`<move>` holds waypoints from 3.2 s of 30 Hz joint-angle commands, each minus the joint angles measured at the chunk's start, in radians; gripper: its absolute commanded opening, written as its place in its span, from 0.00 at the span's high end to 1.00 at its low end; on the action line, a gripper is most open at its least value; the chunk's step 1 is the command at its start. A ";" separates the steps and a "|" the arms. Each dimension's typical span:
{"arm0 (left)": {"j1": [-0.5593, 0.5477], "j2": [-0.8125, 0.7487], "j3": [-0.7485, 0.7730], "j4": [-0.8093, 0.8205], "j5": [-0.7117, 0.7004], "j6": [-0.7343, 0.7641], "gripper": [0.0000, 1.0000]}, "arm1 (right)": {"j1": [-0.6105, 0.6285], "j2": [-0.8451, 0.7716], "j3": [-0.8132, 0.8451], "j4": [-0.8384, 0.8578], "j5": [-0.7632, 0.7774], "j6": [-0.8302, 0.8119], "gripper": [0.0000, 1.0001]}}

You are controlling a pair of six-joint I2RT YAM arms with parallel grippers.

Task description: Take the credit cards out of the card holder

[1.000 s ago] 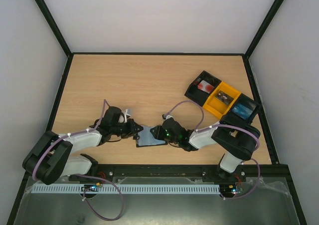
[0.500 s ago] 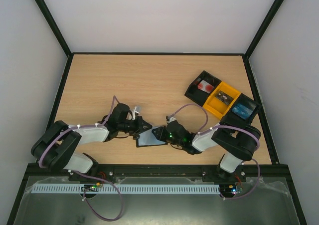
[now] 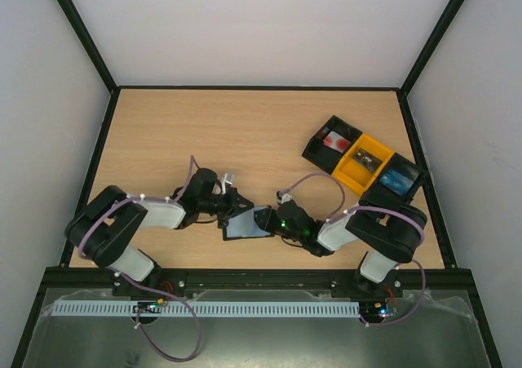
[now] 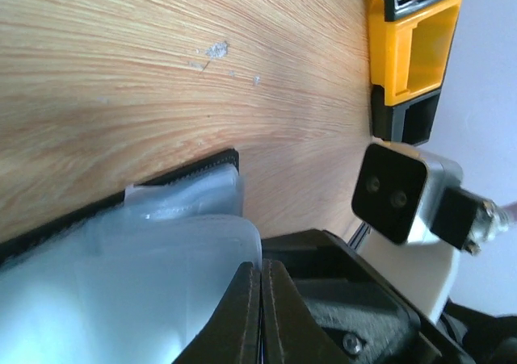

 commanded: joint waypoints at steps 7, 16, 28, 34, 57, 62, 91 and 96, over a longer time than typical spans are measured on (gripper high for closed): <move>-0.055 0.190 0.110 0.134 -0.023 -0.076 0.88 | 0.005 -0.130 -0.129 -0.095 0.183 0.034 0.72; -0.058 0.030 0.178 -0.182 -0.122 0.096 0.51 | 0.006 -0.568 -0.126 -0.472 0.387 -0.044 0.65; 0.010 -0.100 0.058 -0.472 -0.300 0.244 0.36 | 0.005 -0.496 -0.086 -0.486 0.267 -0.068 0.58; 0.008 -0.038 0.010 -0.364 -0.220 0.225 0.48 | 0.006 -0.331 -0.053 -0.445 0.204 -0.072 0.59; -0.027 -0.096 -0.055 -0.046 -0.026 0.012 0.97 | 0.005 -0.169 -0.098 -0.254 0.161 -0.033 0.77; 0.010 -0.109 -0.012 -0.232 -0.126 0.106 0.95 | 0.005 -0.235 -0.088 -0.333 0.219 -0.038 0.77; 0.088 -0.829 0.319 -1.025 -0.467 0.416 0.00 | 0.005 -0.982 0.226 -1.093 0.457 -0.214 0.02; 0.088 -0.932 0.313 -1.037 -0.449 0.429 0.00 | 0.005 -1.010 0.263 -1.119 0.459 -0.229 0.02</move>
